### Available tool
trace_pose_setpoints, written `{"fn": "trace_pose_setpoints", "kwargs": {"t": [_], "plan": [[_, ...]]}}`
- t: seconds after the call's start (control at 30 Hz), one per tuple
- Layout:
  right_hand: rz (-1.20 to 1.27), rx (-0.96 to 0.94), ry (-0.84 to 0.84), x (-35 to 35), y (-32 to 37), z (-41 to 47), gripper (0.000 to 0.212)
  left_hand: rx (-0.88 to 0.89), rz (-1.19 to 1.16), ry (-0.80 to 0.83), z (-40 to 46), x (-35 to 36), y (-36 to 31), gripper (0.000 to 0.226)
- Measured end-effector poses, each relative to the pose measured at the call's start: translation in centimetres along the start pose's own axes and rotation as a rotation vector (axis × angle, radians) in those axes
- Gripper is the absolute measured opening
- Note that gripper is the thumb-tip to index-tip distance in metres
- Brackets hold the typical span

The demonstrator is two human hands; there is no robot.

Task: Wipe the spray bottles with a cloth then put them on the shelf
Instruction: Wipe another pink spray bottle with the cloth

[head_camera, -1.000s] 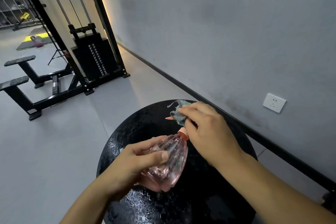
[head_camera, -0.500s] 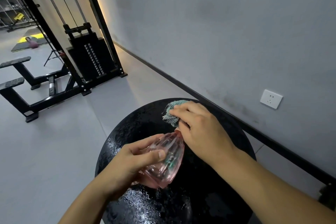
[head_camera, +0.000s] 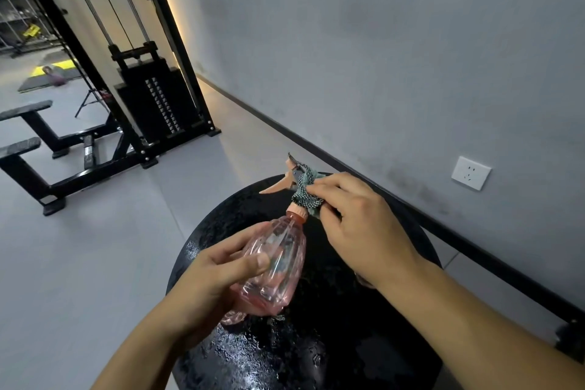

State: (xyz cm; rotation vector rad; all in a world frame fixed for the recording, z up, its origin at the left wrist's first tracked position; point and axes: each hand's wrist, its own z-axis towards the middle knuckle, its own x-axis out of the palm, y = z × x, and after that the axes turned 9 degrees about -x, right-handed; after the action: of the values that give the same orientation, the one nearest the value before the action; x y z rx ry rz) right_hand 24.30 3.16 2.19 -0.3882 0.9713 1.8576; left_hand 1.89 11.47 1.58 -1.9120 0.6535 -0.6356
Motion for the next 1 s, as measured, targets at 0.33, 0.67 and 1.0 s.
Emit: {"fn": "trace_pose_setpoints", "kwargs": {"t": [0.33, 0.67, 1.0], "plan": [[0.081, 0.111, -0.022, -0.2, 0.1, -0.2, 0.036, -0.002, -0.029, 0.0, -0.1, -0.3, 0.2, 0.072], [0.117, 0.117, -0.075, -0.5, 0.3, -0.1, 0.036, 0.025, -0.055, 0.004, 0.0, -0.4, 0.0, 0.077], [0.169, 0.154, -0.108, -1.2, 0.5, 0.3, 0.033, 0.048, -0.068, 0.032, 0.0, 0.2, 0.0, 0.091]]}}
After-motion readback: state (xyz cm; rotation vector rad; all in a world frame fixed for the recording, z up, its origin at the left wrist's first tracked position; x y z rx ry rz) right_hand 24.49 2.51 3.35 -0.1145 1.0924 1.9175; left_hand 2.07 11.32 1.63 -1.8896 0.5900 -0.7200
